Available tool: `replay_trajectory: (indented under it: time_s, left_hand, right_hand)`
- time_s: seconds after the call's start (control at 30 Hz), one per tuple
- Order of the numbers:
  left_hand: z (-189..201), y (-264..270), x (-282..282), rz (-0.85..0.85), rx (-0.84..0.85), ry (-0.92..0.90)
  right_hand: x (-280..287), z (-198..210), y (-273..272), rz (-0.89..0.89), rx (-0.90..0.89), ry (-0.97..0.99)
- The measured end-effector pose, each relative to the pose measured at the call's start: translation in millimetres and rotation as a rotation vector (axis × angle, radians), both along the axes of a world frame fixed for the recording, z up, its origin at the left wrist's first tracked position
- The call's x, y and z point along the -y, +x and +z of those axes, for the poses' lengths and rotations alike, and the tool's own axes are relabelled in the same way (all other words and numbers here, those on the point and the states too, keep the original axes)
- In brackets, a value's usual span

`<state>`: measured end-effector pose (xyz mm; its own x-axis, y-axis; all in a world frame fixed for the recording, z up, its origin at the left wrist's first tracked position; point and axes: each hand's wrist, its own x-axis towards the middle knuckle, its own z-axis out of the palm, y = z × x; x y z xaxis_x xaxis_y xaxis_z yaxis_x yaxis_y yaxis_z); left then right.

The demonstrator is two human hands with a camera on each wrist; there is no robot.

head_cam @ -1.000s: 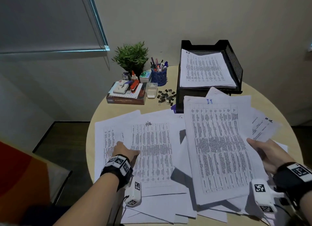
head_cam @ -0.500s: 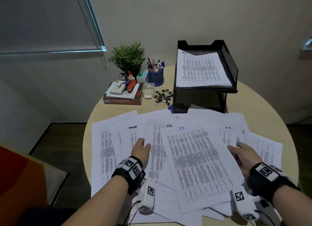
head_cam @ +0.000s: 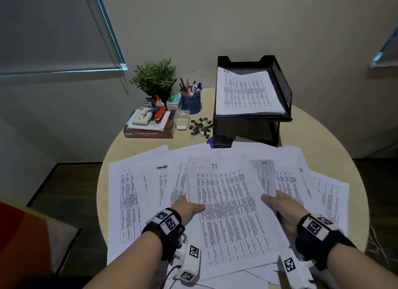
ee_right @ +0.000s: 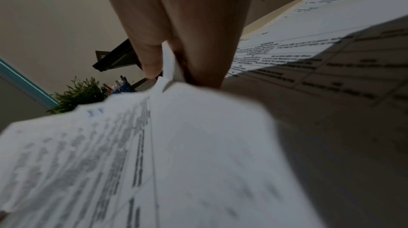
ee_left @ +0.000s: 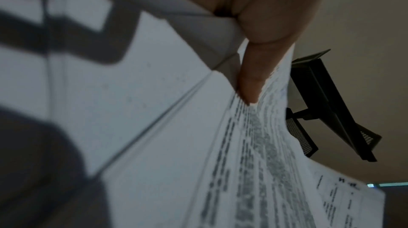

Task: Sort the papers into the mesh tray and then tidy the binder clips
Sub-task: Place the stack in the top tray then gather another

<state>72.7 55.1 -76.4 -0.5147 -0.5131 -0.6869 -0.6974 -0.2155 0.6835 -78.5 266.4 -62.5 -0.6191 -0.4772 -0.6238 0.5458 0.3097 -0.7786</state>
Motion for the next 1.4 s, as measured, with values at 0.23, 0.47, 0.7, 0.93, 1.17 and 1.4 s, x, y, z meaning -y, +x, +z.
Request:
replay_trajectory:
  time_s: [0.23,0.47,0.7,0.93,1.17,1.4]
  left_hand:
    - [11,7,-2,0.103,-0.297,0.202]
    - [39,-9,2,0.050,-0.397,0.176]
    - [105,-42,15,-0.026,-0.605,-0.032]
    - [123,-57,21,0.018,-0.747,-0.117]
    - [97,-63,11,0.083,-0.729,-0.098]
    - [108,-63,16,0.117,-0.880,-0.038]
  right_hand:
    - [-3,5,-3,-0.273,0.036,-0.195]
    - [2,13,-14,-0.030,0.010,-0.166]
    - [30,88,-37,-0.121,-0.422,-0.335]
    - [32,110,-39,-0.112,-0.600,-0.365]
    - [31,81,-21,-0.131,-0.514,-0.381]
    - [24,98,-34,-0.184,-0.570,-0.429]
